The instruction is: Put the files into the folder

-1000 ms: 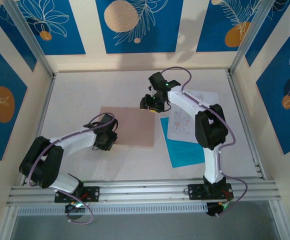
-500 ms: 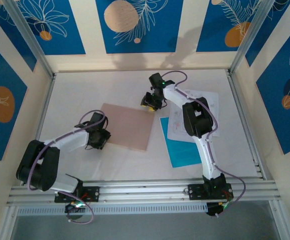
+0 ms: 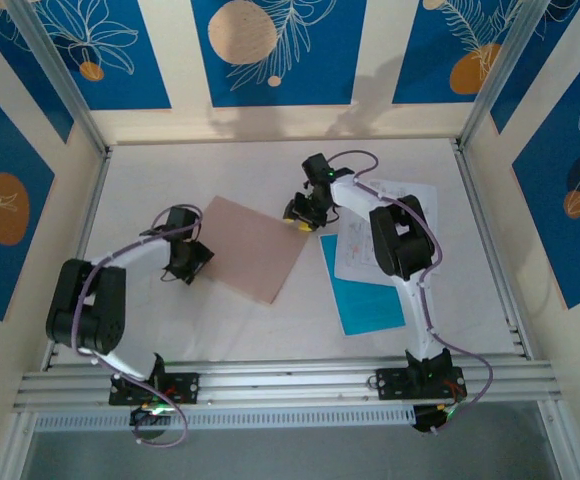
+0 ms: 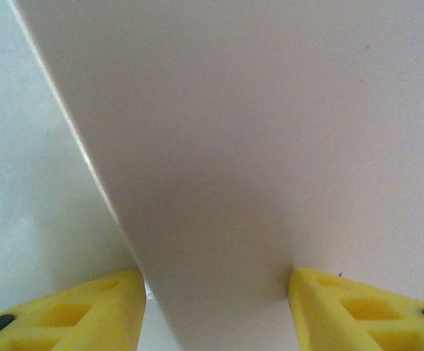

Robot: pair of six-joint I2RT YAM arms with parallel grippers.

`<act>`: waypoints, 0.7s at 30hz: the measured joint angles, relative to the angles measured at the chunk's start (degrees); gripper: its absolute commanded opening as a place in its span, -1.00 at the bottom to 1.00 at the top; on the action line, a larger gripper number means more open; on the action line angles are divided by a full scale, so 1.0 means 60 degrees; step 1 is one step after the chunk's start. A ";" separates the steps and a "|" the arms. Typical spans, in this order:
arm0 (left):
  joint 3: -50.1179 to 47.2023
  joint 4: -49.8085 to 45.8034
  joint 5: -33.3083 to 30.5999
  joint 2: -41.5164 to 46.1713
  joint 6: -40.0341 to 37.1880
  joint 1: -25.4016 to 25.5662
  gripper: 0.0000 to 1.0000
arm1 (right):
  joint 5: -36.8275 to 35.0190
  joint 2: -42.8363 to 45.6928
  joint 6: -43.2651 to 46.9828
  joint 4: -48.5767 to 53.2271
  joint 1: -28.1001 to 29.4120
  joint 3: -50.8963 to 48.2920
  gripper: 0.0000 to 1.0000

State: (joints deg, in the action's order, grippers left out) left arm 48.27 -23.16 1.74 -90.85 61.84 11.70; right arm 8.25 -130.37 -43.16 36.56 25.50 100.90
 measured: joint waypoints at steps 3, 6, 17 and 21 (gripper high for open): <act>0.0528 -0.0259 0.0069 -0.0452 -0.0459 -0.0149 0.11 | 0.0219 0.0448 -0.0106 -0.0131 0.0007 -0.0761 -0.07; 0.1067 -0.0401 0.0222 -0.0922 -0.0885 -0.0306 0.12 | 0.0452 0.0860 -0.0255 -0.0193 0.0051 -0.1457 -0.07; 0.4189 -0.2980 0.1220 -0.3235 -0.1963 -0.0619 0.15 | 0.1155 0.1632 -0.0936 -0.0095 0.0539 -0.2779 -0.06; 0.5085 -0.3118 0.1555 -0.3850 -0.2200 -0.0670 0.15 | 0.1286 0.1716 -0.1100 0.0109 0.0758 -0.2903 -0.07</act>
State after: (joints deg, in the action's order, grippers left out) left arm 78.78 -41.87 11.07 -113.95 48.64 7.68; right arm 15.97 -120.07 -49.76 37.21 30.04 83.48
